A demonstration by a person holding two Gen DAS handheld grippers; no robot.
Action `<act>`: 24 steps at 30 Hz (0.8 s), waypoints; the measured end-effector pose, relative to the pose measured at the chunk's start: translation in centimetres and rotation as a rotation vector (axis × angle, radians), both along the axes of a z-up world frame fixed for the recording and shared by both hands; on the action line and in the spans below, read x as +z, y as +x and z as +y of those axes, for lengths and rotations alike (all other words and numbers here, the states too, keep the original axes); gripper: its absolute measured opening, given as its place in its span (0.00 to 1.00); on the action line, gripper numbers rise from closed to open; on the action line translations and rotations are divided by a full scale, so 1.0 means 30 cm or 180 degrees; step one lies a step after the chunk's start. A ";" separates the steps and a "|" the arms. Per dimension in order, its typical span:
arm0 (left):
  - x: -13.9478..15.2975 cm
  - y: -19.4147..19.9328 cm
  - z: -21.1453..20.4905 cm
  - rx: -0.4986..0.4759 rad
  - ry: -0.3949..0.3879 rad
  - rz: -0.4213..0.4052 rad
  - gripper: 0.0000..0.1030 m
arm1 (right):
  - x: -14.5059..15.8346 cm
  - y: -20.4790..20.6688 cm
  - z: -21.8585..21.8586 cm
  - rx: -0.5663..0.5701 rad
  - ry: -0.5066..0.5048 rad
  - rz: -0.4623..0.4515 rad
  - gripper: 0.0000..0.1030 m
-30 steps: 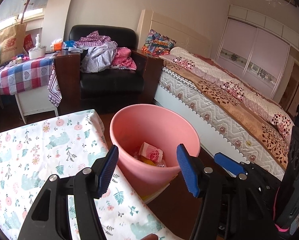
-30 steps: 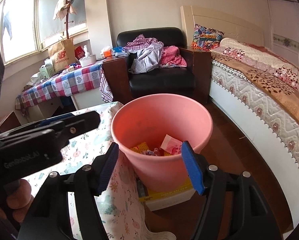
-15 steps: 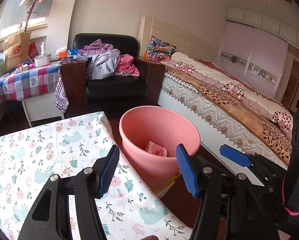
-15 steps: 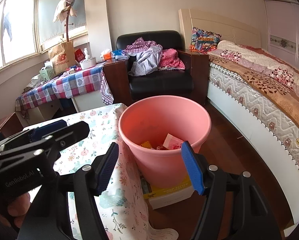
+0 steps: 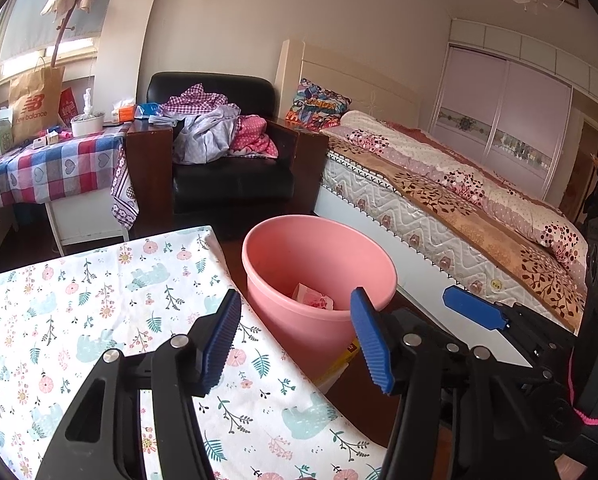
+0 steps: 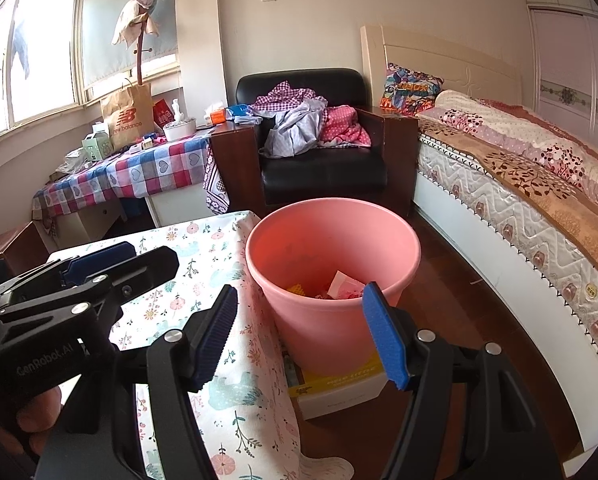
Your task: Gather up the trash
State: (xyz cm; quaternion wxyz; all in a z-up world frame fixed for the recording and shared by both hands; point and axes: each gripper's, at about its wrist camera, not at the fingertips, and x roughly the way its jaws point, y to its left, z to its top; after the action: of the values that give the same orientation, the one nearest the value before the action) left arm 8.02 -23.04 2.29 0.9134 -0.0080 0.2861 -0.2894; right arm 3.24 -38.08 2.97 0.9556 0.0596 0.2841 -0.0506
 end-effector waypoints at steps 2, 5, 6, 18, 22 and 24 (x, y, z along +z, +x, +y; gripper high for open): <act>0.003 -0.002 0.003 0.0003 -0.0002 -0.0005 0.54 | 0.005 0.002 0.002 0.0000 -0.0008 -0.0003 0.64; 0.005 -0.003 0.005 0.0001 -0.0006 -0.0011 0.54 | 0.004 0.002 0.004 0.0000 -0.0006 -0.0001 0.64; 0.004 -0.002 0.004 0.0002 -0.0004 -0.0008 0.54 | 0.006 0.002 0.006 0.0001 -0.0011 -0.0001 0.64; 0.005 -0.002 0.006 0.0000 -0.0006 -0.0007 0.53 | 0.007 0.000 0.010 0.0003 -0.0010 0.0003 0.64; 0.011 -0.005 0.008 0.0001 -0.0012 -0.0010 0.53 | 0.006 0.000 0.012 0.0003 -0.0010 0.0001 0.64; 0.009 -0.005 0.008 0.0000 -0.0008 -0.0014 0.53 | 0.005 0.000 0.013 0.0003 -0.0013 0.0002 0.64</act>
State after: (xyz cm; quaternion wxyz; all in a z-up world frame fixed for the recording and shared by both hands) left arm 7.88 -22.80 2.57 0.9140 -0.0085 0.2838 -0.2897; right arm 3.25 -37.70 3.11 0.9556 0.0574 0.2843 -0.0508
